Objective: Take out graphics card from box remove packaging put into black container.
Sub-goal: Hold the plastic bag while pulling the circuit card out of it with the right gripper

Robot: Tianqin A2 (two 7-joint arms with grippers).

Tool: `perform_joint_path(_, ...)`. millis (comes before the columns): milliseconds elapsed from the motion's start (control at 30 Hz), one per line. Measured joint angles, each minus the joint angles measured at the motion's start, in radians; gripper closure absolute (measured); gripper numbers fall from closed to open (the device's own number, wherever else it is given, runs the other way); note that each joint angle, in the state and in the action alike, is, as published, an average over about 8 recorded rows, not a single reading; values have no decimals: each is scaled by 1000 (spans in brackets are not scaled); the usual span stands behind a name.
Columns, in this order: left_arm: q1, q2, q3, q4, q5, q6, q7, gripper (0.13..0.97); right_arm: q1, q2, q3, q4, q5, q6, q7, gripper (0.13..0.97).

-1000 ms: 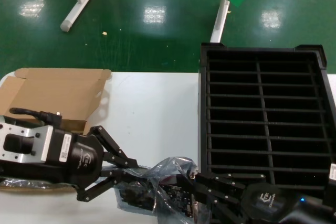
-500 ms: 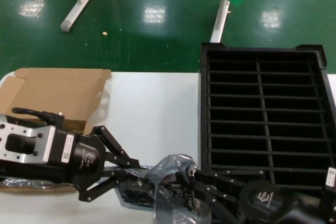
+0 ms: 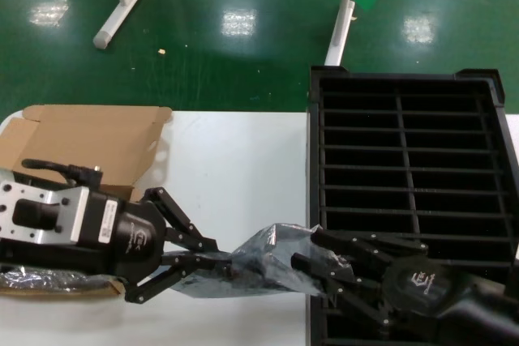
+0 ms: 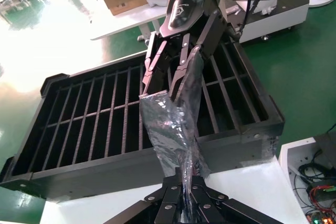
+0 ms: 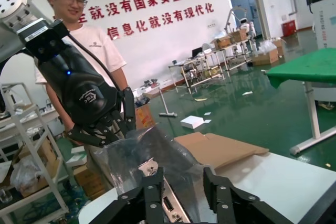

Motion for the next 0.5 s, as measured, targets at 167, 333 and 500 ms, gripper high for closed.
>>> perform_joint_path(167,-18,12,7,13,8,4,0,955,4,9,2,-7,4,6,27,762)
perform_joint_path(333,-26,18,12,21,13,6,1,955,1,17,5,-13,5,7,40,672)
perform_joint_path(500,-27,20,14,24,15,7,1,955,-3,25,9,-21,7,6,48,566)
